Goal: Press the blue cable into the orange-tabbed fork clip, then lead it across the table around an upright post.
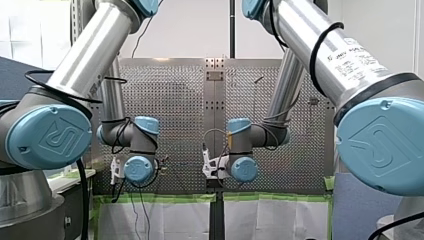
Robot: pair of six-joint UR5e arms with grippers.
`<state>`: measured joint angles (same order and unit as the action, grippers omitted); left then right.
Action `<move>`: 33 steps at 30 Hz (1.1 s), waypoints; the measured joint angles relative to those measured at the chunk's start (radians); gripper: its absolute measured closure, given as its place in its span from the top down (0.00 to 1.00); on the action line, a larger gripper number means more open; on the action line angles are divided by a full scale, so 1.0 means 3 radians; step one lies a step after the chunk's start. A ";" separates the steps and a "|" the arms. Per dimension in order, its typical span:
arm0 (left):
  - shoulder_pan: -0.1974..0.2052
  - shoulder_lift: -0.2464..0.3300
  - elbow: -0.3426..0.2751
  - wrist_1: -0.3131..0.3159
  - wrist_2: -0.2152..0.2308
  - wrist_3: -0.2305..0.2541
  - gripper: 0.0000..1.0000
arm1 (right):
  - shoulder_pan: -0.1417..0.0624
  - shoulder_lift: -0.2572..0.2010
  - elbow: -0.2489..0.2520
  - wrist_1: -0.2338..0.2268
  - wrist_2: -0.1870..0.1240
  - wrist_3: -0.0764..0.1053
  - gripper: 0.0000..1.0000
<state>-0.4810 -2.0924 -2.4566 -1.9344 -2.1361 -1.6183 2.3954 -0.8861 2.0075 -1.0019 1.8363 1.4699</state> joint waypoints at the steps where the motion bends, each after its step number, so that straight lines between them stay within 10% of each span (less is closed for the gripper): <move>1: 0.0000 -0.0004 0.0000 0.0000 0.0000 0.0000 0.00 | 0.0000 0.0000 0.0000 0.0000 0.0000 0.0000 0.00; 13: 0.0044 -0.0057 -0.0022 0.0044 0.0045 -0.0031 0.00 | -0.0015 0.0016 0.0011 -0.0015 0.0016 0.0015 0.00; 22: 0.0086 -0.0051 -0.0022 0.0134 0.0103 -0.0136 0.00 | -0.0070 -0.0016 -0.0023 -0.0040 0.0191 0.0220 0.00; 33: 0.0360 0.0091 -0.0160 0.0358 0.0250 -0.0336 0.00 | -0.0094 -0.0072 -0.0066 -0.0141 0.0110 0.0449 0.00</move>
<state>-0.3731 -2.0651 -2.5047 -1.8270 -2.0612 -1.7191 2.3672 -0.9078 1.9878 -1.0441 1.8693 1.6045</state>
